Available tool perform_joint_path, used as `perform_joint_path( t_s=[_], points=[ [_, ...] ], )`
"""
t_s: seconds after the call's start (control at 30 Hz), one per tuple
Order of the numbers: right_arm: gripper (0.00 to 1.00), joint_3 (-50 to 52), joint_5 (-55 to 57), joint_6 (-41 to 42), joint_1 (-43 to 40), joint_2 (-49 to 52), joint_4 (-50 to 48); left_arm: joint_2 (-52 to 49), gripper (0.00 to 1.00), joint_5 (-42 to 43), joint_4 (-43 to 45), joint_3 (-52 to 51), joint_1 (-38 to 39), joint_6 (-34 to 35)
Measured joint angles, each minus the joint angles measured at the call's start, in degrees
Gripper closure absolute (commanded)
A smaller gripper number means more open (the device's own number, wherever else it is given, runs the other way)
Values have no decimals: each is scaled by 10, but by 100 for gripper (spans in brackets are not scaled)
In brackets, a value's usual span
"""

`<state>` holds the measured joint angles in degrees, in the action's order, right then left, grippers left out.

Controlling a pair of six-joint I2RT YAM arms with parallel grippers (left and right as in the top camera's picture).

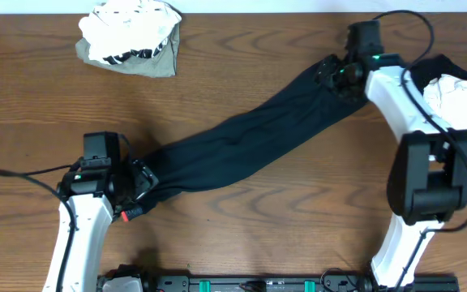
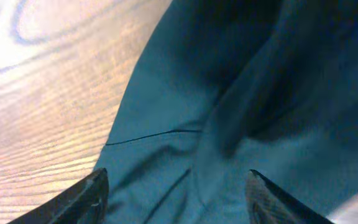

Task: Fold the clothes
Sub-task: 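Pull the pant legs up-right with the right gripper, stretching the pants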

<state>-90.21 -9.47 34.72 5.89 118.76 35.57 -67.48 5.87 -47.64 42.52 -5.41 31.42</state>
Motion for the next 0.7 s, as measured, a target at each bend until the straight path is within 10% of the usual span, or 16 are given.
perform_joint_path(
  t_s=[0.47, 0.7],
  points=[
    [43, 0, -4, 43, 29, 41, -23, -129, 21, 23, 68, 0, 14, -4],
    [81, 0, -2, 54, 29, 41, -34, -199, 25, 23, 96, 5, 14, -3]
  ],
)
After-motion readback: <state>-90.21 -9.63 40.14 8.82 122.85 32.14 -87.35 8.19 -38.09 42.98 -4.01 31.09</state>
